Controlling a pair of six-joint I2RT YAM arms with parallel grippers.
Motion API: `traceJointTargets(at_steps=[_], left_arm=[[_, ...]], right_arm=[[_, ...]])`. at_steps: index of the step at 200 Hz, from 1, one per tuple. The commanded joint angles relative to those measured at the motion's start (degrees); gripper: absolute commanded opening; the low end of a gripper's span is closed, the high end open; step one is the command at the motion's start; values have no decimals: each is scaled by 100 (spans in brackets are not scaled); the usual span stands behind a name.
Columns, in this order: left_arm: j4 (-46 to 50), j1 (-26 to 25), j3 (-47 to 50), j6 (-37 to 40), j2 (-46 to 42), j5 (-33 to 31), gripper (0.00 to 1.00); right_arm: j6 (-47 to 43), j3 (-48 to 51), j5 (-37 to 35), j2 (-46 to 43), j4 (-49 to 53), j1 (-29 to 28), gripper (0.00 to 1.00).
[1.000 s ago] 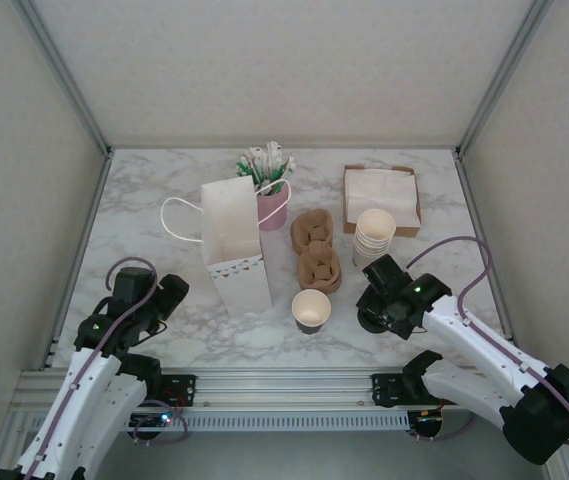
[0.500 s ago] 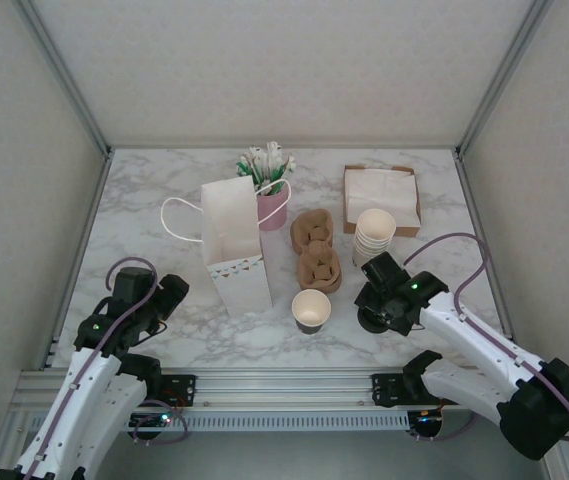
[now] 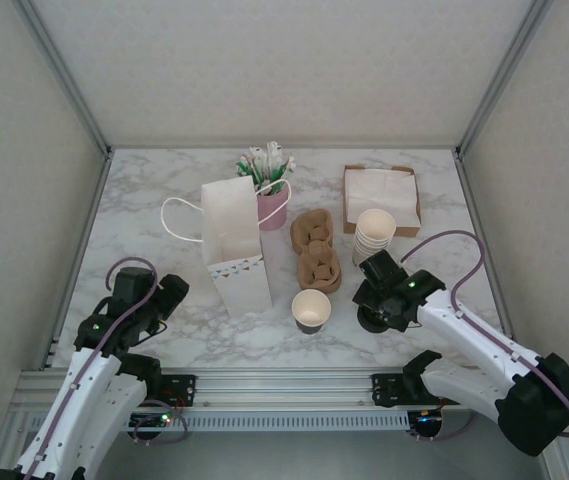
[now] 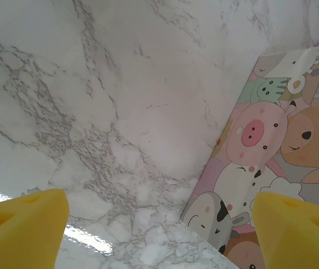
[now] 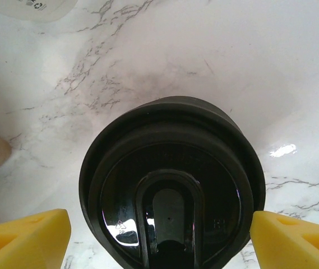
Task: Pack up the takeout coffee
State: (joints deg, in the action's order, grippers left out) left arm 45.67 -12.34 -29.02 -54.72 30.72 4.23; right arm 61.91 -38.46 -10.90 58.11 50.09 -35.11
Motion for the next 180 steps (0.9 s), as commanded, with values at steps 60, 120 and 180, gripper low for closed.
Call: traceJointTargets(at_steps=[60, 120, 180], left_arm=[[66, -59, 30, -65, -40, -90, 85], [56, -64, 36, -78, -40, -68, 85], [56, -60, 53, -92, -57, -45, 85]], right_arm=[[-131, -62, -407, 105, 129, 37, 83], [-100, 14, -370, 174, -69, 37, 80], [-109, 66, -334, 224, -192, 36, 80]])
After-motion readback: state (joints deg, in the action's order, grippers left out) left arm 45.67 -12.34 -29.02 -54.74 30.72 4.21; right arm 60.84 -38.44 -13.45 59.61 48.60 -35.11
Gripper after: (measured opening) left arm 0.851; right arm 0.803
